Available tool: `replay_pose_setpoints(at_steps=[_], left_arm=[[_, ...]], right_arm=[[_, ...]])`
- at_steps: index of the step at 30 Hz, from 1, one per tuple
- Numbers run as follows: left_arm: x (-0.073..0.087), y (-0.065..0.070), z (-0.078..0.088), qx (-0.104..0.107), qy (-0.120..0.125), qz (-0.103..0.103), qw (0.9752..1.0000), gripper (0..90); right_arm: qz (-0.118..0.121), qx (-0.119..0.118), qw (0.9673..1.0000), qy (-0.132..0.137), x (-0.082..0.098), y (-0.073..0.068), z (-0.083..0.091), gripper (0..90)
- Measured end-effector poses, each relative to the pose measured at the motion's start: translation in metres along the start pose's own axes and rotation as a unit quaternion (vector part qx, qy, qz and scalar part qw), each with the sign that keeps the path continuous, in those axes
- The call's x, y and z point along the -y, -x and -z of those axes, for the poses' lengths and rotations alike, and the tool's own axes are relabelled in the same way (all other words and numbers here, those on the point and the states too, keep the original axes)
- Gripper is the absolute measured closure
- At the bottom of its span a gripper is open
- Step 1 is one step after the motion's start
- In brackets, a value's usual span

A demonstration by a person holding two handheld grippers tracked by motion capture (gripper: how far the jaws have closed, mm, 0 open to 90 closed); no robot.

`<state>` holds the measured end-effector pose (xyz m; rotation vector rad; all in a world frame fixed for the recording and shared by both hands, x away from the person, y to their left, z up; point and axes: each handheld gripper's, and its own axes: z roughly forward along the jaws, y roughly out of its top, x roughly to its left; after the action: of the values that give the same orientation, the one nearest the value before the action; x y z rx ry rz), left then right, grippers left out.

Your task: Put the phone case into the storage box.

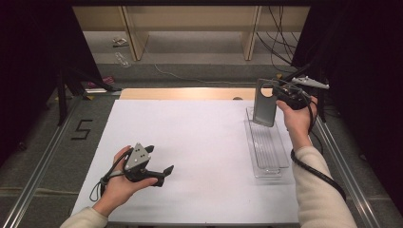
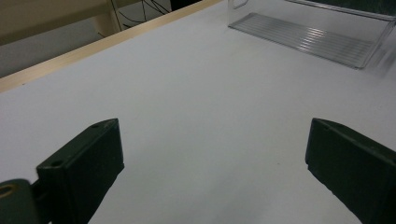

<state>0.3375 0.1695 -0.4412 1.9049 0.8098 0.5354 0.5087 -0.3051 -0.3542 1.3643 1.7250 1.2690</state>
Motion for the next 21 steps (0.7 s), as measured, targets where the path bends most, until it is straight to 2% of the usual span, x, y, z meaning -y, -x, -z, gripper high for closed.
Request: replay_pose_setpoints(at_steps=[4,21], left_arm=[[-0.0001,0.0,0.0001,0.0,0.0,0.0,1.0,3.9],[-0.0001,0.0,-0.0001,0.0,0.0,0.0,1.0,3.9]], right_arm=[[0.007,0.002,1.0,-0.004,0.0001,-0.0005,-0.0015,82.2],[0.005,0.002,1.0,-0.008,0.0019,-0.0003,-0.0077,82.1]])
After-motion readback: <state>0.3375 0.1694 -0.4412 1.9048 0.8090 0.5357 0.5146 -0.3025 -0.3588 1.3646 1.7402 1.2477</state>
